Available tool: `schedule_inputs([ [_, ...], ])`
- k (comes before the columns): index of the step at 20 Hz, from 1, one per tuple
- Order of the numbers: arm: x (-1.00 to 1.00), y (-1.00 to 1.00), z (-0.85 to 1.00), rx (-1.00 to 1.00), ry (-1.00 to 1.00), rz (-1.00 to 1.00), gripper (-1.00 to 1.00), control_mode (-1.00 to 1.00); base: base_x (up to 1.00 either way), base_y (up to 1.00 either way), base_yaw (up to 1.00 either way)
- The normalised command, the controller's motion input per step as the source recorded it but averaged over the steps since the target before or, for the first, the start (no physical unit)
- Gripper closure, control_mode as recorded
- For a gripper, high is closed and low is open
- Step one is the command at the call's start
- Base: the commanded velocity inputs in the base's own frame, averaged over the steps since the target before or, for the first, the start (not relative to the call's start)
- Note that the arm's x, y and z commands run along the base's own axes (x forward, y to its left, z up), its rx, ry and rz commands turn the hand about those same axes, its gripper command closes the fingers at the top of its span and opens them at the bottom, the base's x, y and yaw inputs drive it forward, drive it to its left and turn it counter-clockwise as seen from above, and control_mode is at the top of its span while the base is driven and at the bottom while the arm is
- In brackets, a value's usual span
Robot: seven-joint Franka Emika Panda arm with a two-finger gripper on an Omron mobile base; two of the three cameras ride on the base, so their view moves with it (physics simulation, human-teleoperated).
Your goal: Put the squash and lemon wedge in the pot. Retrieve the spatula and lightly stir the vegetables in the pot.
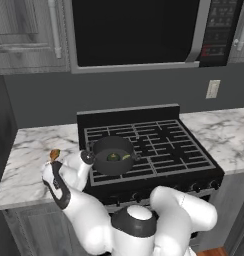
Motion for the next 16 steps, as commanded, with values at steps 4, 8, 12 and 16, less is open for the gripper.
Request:
schedule_inputs([
  [4, 0.00, 0.25, 0.22, -0.03, 0.03, 0.00, -1.00, -1.00, 0.00, 0.00, 0.00],
  [8, 0.01, 0.20, 0.17, -0.07, 0.00, 0.00, -1.00, -1.00, 0.00, 0.00, 0.00],
  [12, 0.07, 0.14, 0.01, -0.14, 0.02, 0.00, -1.00, -1.00, 0.00, 0.00, 0.00],
  [16, 0.07, 0.02, -0.11, -0.23, 0.07, 0.00, -1.00, -1.00, 0.00, 0.00, 0.00],
])
